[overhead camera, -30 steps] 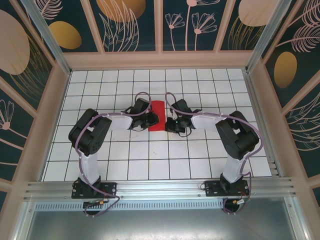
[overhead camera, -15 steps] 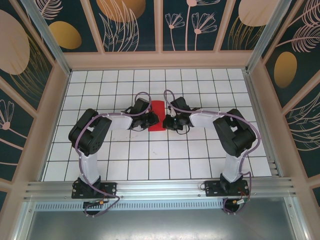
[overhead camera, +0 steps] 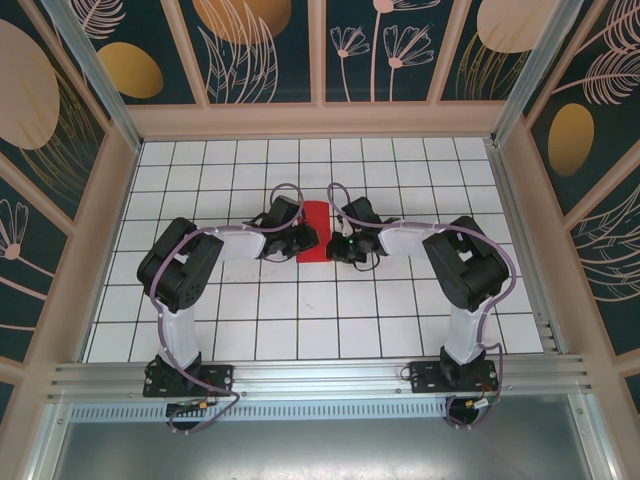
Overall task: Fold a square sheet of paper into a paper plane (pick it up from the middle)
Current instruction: Fold the triangle a second time at the center of the table.
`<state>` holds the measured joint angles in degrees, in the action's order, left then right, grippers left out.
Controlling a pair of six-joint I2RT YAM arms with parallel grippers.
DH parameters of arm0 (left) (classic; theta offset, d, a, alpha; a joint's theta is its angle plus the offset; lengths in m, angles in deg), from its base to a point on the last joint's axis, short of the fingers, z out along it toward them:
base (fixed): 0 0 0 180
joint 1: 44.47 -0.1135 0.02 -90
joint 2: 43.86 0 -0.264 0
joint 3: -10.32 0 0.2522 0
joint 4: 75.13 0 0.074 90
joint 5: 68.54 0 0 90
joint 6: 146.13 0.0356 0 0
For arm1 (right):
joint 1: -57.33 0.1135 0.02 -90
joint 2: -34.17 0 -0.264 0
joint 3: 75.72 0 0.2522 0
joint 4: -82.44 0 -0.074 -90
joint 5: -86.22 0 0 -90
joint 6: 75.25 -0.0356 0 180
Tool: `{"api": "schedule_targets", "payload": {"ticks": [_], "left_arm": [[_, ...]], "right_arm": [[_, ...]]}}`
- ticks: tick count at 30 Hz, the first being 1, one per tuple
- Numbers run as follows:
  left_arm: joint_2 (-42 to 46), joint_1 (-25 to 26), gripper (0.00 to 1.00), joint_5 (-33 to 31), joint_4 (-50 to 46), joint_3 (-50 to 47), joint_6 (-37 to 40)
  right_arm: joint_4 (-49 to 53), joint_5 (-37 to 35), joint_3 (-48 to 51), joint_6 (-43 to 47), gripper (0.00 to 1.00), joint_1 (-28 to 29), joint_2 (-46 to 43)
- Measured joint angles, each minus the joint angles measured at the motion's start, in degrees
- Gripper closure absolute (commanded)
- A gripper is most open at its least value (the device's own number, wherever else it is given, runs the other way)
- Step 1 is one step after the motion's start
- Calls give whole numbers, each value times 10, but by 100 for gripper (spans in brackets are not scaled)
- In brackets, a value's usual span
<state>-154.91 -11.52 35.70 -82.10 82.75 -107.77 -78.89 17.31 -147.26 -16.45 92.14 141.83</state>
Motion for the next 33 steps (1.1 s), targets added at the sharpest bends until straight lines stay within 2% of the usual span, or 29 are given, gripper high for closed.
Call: {"api": "schedule_targets", "payload": {"ticks": [15,26,33], "left_arm": [[-4,-41,80,-28,-20,16,31],[-23,-48,79,-32,-52,56,71],[-18,-85,75,-64,-66,64,102]], "right_arm": [[-6,0,5,9,86,0,0],[-10,-1,5,11,86,0,0],[-11,-1,5,11,86,0,0]]}}
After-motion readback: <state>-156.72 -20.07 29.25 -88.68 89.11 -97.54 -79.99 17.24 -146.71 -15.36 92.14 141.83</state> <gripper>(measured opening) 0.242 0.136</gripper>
